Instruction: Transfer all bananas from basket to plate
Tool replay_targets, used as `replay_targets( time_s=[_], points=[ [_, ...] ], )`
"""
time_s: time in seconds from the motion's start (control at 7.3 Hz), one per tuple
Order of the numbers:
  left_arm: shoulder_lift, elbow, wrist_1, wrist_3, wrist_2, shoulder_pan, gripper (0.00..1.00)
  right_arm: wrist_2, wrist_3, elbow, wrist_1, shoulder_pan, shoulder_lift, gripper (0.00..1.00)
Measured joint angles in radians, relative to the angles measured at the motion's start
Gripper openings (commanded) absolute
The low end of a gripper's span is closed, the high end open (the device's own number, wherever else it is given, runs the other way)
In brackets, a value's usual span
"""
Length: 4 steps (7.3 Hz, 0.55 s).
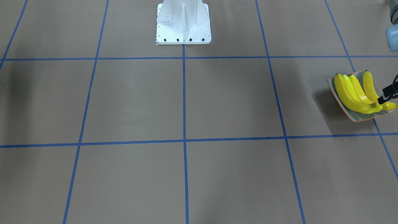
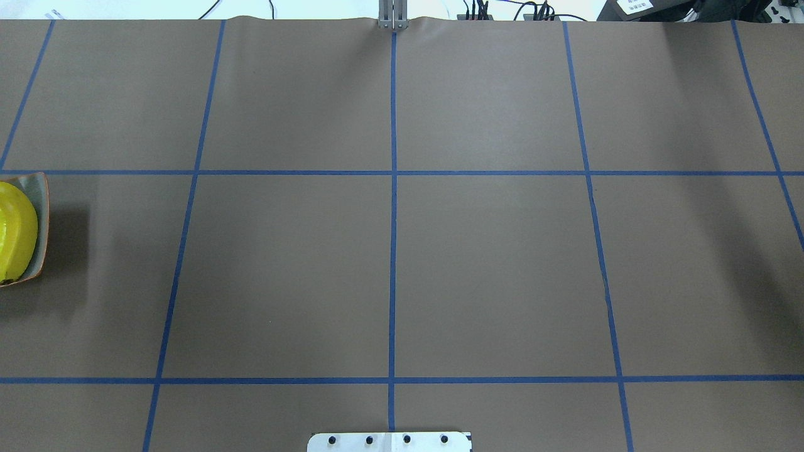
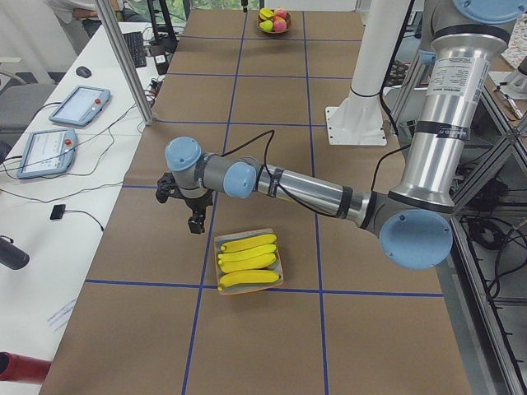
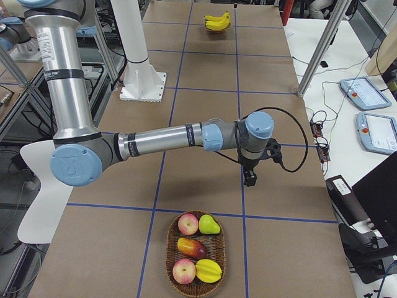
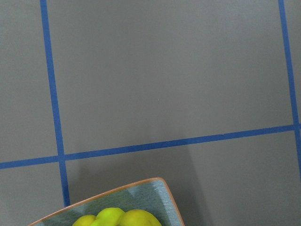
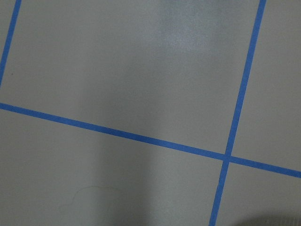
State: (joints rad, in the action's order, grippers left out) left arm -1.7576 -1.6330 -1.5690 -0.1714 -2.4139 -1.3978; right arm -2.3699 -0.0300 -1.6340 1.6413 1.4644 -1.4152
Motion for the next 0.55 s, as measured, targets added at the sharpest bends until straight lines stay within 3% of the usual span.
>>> replay_targets(
  time_s=[0.55],
  points=[
    [0.022, -0.004, -0.003, 0.001, 0.000, 0.000, 1.00, 0.004, 0.000, -0.015, 0.008, 0.009, -0.007, 1.00]
  ],
)
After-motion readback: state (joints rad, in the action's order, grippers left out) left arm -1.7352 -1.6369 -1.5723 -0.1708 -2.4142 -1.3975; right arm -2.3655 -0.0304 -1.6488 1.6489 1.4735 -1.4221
